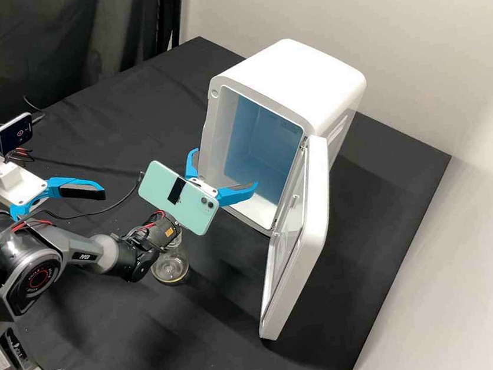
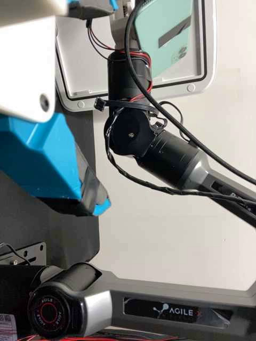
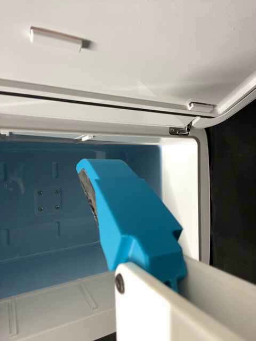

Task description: Place the flask in the incubator

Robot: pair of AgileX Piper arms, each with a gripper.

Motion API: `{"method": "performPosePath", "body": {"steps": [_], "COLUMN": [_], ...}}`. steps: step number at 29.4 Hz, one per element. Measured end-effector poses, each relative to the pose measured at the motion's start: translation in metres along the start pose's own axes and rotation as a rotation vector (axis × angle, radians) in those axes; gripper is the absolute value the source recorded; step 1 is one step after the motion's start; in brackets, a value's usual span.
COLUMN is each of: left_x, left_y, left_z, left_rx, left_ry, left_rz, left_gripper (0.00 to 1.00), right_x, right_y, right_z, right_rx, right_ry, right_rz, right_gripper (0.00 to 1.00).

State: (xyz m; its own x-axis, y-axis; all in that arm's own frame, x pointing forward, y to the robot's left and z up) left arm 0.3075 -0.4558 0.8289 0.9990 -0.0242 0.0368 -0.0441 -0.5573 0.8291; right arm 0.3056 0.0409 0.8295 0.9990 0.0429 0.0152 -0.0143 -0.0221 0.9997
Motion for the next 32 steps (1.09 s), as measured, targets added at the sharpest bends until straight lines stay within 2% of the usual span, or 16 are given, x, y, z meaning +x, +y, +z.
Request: {"method": "performPosePath", "body": {"steps": [13, 18, 25, 29, 32], "left_x": [0.0, -0.003, -0.024, -0.039, -0.049], "left_y": [0.0001, -0.0054, -0.021, -0.0275, -0.031], "left_z": [0.0, 0.0, -0.008, -0.018, -0.026], "left_rx": [0.003, 0.004, -0.001, -0.002, -0.01], "left_ry": [-0.005, -0.004, -0.012, 0.015, 0.021], "left_rz": [0.001, -0.013, -0.04, -0.039, -0.041], "left_gripper": [1.0, 1.0, 1.0, 1.0, 1.0], "right_x": [0.0, 0.0, 0.0, 0.0, 0.0], "right_y": [0.0, 0.0, 0.0, 0.0, 0.0], "right_z": [0.0, 0.0, 0.0, 0.0, 0.0], "right_rx": [0.0, 0.0, 0.0, 0.0, 0.0], "right_ry": [0.0, 0.0, 0.0, 0.0, 0.0], "right_rz": [0.0, 0.0, 0.0, 0.0, 0.0], "right_gripper": [1.0, 1.0, 1.0, 1.0, 1.0]}}
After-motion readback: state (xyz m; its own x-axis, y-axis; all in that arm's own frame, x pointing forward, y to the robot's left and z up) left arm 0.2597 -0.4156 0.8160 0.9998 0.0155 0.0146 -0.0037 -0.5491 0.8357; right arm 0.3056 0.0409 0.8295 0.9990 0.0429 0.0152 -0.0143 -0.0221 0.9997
